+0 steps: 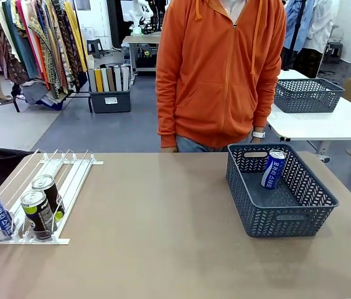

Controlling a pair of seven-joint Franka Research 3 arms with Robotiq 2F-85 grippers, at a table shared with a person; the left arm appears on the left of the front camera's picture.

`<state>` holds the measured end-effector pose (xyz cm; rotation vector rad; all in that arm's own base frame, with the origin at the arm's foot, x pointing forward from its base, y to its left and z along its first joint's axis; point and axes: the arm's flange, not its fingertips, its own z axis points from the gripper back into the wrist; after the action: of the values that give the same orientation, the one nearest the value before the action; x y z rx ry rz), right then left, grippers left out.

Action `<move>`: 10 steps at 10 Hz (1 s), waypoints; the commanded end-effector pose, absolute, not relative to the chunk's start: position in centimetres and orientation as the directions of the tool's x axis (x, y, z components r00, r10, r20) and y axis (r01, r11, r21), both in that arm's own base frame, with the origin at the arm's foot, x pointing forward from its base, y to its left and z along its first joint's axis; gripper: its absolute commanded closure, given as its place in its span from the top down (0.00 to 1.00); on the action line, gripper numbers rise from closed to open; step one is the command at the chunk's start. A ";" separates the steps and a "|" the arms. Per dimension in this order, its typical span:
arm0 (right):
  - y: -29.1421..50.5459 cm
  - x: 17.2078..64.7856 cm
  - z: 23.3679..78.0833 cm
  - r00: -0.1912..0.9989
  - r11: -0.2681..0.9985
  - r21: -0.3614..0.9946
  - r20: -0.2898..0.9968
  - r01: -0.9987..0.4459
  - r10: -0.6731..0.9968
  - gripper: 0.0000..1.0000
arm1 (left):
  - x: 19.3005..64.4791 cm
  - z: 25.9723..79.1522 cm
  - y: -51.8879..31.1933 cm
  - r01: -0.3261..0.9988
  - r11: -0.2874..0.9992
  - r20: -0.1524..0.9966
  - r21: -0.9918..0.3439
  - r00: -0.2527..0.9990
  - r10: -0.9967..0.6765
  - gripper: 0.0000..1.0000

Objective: Retrieve and store the cans from the dispenser.
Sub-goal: Pick up the last remaining can from one row of the Automatic Can Dispenser and place it in the middle of the table.

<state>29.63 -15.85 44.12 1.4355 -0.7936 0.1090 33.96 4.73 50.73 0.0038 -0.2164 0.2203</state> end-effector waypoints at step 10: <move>-15.8 29.8 44.6 0.743 0.164 0.842 0.533 -0.515 -0.405 1.00 | 38.1 39.5 4.8 -0.273 0.961 0.048 -0.032 0.960 0.275 1.00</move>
<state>29.63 -15.86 44.12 1.4356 -0.7935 0.1088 37.84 5.05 39.08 -0.0502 -0.0357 0.2527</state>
